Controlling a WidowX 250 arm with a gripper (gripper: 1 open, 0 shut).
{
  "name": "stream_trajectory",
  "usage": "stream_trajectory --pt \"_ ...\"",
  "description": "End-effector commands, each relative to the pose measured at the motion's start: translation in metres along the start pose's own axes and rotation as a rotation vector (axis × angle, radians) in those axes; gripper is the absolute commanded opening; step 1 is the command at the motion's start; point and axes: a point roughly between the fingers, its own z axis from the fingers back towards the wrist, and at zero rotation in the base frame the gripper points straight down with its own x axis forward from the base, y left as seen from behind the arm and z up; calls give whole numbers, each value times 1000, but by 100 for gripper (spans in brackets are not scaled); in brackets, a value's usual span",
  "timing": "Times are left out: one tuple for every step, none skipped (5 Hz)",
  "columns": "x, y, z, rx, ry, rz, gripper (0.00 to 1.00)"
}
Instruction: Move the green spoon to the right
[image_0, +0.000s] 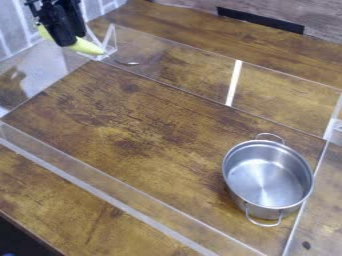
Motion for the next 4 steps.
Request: stream_trajectory --pt "31 -23 18 71 6 -54 0" --pt "48 -47 7 57 -19 -90 0" --pt "69 -73 -7 27 -30 -163 0" --pt "93 -98 -30 0 -57 -197 0"
